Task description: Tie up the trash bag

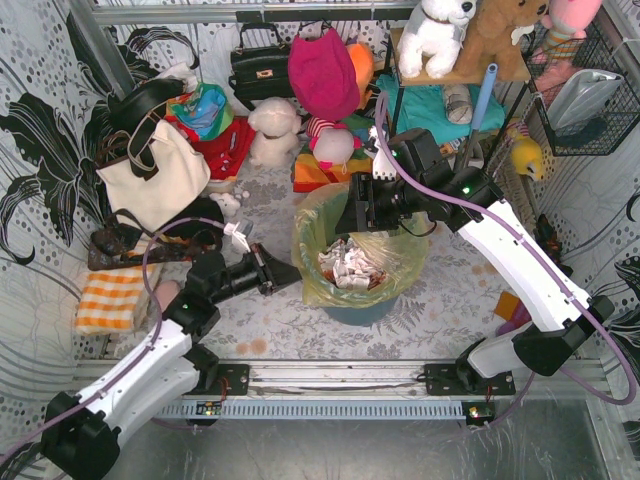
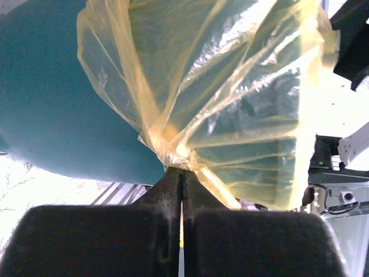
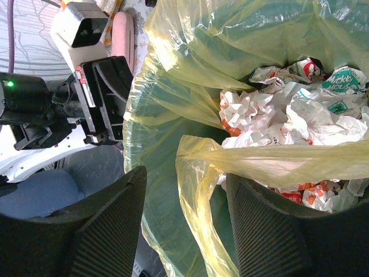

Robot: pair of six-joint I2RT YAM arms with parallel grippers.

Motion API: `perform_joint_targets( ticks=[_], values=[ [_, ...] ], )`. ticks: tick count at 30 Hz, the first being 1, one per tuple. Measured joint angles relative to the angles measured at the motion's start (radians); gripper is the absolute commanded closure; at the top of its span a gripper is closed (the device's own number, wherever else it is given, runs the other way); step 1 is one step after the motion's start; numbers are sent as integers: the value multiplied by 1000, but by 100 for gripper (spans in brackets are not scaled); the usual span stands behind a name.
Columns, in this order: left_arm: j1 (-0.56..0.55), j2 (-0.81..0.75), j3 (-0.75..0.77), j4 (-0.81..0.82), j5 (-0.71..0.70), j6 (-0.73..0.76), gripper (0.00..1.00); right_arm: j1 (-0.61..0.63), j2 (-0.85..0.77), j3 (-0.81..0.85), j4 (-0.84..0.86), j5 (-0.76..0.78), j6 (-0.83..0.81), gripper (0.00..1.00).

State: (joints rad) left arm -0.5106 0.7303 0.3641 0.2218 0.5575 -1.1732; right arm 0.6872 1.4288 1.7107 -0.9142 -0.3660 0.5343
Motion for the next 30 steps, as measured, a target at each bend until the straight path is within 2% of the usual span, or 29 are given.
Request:
perform_joint_targets(
  ticks=[7, 13, 17, 22, 25, 30],
  values=[
    [0, -108, 64, -84, -24, 62, 100, 0, 0, 0, 2, 0, 0, 44],
    [0, -165, 104, -85, -46, 95, 100, 0, 0, 0, 2, 0, 0, 49],
    [0, -167, 153, -90, -55, 119, 99, 0, 0, 0, 2, 0, 0, 49],
    [0, -169, 233, -210, -138, 158, 86, 0, 0, 0, 2, 0, 0, 49],
    [0, -197, 243, -317, -206, 156, 72, 0, 0, 0, 2, 0, 0, 49],
    [0, -325, 78, -324, -232, 42, 53, 0, 0, 0, 2, 0, 0, 49]
  ],
)
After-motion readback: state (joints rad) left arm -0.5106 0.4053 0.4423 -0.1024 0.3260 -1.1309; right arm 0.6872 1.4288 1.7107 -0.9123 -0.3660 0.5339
